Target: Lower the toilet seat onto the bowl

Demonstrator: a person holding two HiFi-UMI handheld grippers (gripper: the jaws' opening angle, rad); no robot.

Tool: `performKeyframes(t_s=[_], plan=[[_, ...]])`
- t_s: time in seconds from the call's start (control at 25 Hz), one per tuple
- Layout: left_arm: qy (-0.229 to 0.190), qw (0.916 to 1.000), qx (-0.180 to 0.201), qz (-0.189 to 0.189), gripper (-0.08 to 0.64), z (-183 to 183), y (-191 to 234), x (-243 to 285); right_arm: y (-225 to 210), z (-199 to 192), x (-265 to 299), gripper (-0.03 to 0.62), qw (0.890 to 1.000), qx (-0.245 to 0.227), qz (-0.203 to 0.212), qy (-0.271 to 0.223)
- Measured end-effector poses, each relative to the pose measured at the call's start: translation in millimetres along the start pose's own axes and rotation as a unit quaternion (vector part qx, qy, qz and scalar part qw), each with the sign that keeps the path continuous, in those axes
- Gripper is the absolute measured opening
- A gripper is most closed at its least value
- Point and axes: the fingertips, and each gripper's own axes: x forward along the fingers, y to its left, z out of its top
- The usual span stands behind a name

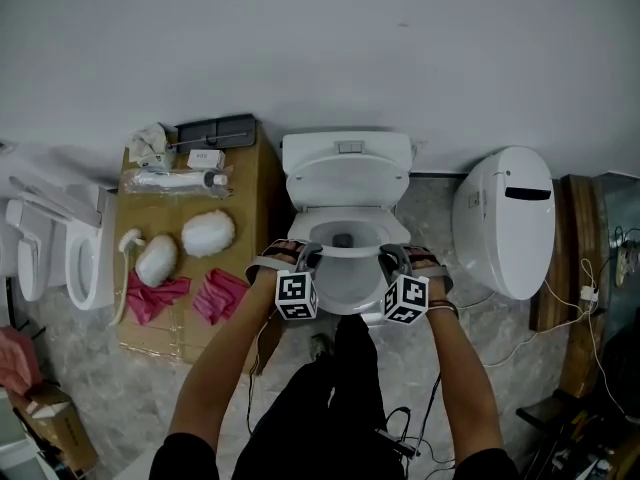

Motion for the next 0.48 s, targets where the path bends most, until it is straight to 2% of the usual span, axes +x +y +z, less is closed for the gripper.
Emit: performKeyframes(t_s=[0.28, 0.48], plan=[[-0.002, 0.9990, 0.044, -0.005, 0.051, -0.3, -48.6, 1.4, 52.3, -10.2, -0.4, 0.064, 1.000, -0.024, 0.013, 0.007], [0.002, 0.9976, 0.062, -0.029, 0.057, -2.3, -91.4, 6.9, 92.2, -19.0, 3.4, 0.069, 0.999, -0.042, 0.025, 0.016]])
